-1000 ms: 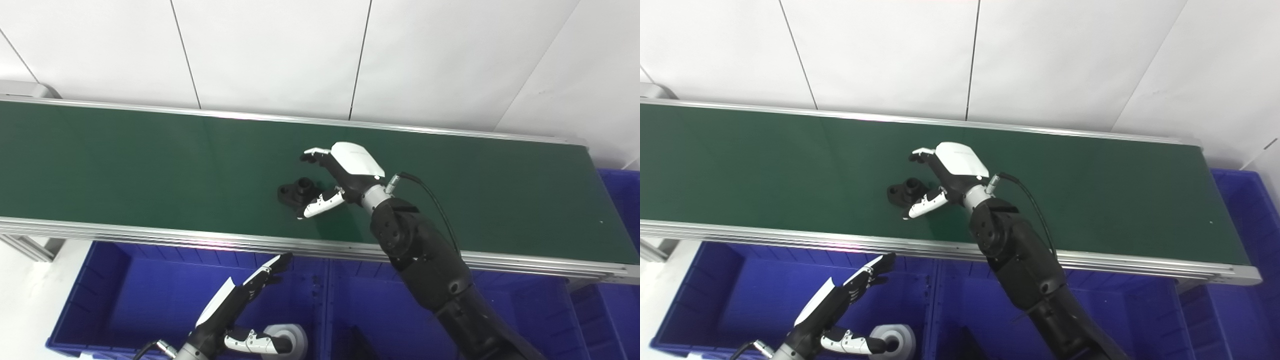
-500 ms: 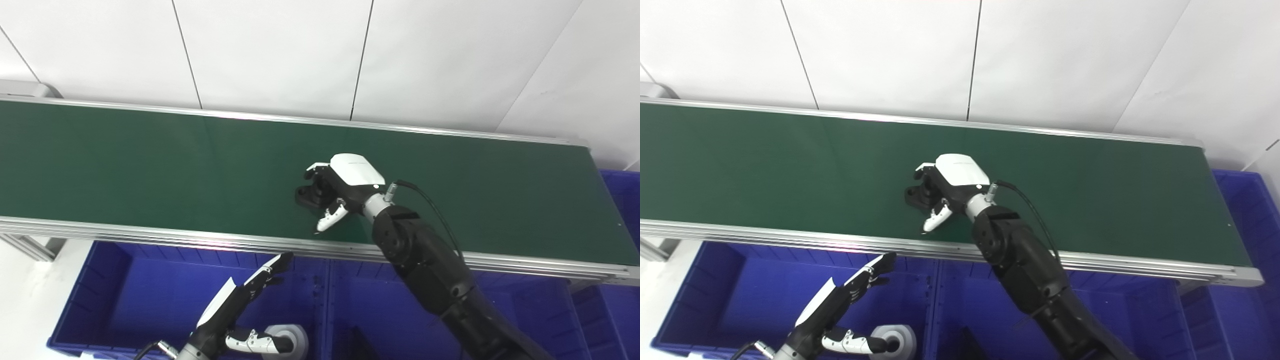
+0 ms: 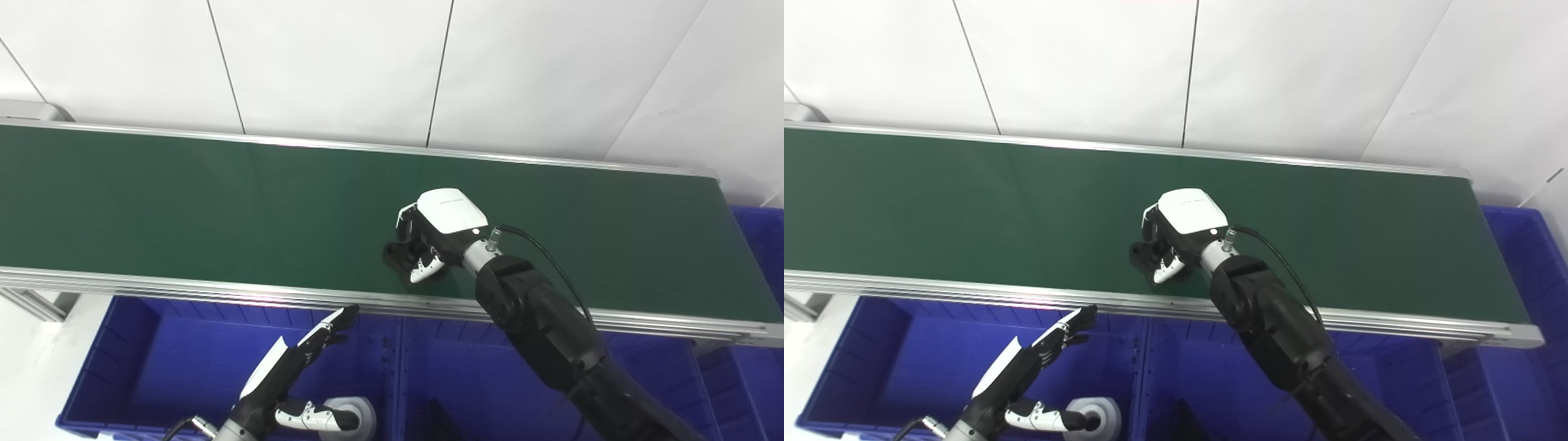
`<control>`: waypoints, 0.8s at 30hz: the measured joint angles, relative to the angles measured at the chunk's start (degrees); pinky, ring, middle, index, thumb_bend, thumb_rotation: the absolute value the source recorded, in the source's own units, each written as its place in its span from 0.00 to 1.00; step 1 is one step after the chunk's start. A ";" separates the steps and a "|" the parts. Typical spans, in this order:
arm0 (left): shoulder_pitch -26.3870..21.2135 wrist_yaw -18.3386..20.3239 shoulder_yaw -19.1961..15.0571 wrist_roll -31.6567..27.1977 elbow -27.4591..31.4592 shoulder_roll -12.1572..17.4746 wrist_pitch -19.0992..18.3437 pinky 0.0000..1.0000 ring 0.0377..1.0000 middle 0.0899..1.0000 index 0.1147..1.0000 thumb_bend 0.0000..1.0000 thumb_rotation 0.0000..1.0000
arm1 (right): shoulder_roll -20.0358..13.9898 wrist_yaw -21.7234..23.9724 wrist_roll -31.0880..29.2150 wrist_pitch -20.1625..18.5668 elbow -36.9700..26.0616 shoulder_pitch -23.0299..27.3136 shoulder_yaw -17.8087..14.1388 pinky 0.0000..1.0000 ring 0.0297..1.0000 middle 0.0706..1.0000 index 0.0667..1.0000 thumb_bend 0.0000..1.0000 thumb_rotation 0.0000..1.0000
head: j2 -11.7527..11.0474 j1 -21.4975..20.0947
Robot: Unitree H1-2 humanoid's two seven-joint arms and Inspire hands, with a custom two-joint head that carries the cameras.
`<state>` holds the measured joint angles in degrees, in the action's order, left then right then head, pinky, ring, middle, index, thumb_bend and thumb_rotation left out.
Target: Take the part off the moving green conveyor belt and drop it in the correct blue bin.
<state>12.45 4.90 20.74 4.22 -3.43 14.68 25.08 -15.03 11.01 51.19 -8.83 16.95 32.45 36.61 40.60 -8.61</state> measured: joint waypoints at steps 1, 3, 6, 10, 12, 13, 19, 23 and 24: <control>0.00 0.03 -0.06 -0.19 0.01 -0.01 0.00 0.89 0.93 0.94 0.92 0.88 0.53 | -0.27 0.02 0.05 0.09 -0.16 -0.01 0.02 0.28 0.35 0.44 0.53 0.51 0.00 | 0.00 0.00; -0.01 0.12 -0.19 -0.23 0.05 -0.01 0.00 0.89 0.93 0.94 0.92 0.87 0.53 | -0.94 0.05 0.28 0.80 -0.48 -0.01 0.06 0.27 0.37 0.47 0.49 0.51 0.00 | 0.09 0.00; -0.02 0.42 -0.32 -0.26 0.07 -0.01 0.00 0.89 0.93 0.94 0.92 0.87 0.52 | -1.50 0.27 0.61 0.94 -0.87 -0.02 0.09 0.29 0.36 0.45 0.53 0.51 0.00 | 0.18 -0.09; -0.02 1.08 -0.62 -0.72 0.07 -0.05 0.00 0.88 0.92 0.94 0.92 0.88 0.52 | -1.91 0.47 0.97 1.01 -1.36 -0.15 0.00 0.28 0.35 0.44 0.52 0.51 0.00 | 0.18 0.09; -0.03 1.25 -0.74 -0.72 0.07 -0.06 0.00 0.88 0.92 0.94 0.92 0.88 0.52 | -2.03 0.26 1.33 1.01 -1.77 -0.49 -0.24 0.25 0.36 0.46 0.49 0.51 0.00 | 0.35 0.00; -0.04 1.29 -0.78 -0.71 0.07 -0.07 0.00 0.88 0.92 0.94 0.92 0.88 0.52 | -2.05 0.06 1.43 1.01 -2.30 -0.89 -0.56 0.24 0.37 0.46 0.47 0.51 0.00 | 0.35 0.00; -0.02 1.43 -1.05 -0.65 0.12 -0.11 0.00 0.89 0.94 0.95 0.92 0.88 0.53 | -1.87 -0.13 1.13 0.99 -12.75 -5.02 -4.03 0.24 0.36 0.47 0.47 0.51 0.00 | 0.70 -0.61; -0.04 2.08 -1.09 -0.71 0.33 -0.05 0.00 0.90 0.94 0.95 0.93 0.86 0.52 | -1.98 1.43 2.06 0.66 -19.69 -6.13 -6.77 0.23 0.37 0.48 0.45 0.51 0.00 | 1.14 -0.88; 0.02 2.15 -1.11 -0.73 0.33 -0.04 0.00 0.90 0.94 0.95 0.93 0.86 0.53 | -1.99 2.58 2.36 0.30 -22.07 -6.46 -7.38 0.22 0.37 0.47 0.45 0.51 0.00 | 1.14 -0.88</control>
<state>12.47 7.05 19.62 3.49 -3.10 14.65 25.08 -17.01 13.60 53.55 -8.53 -5.13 25.99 29.23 41.75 -9.49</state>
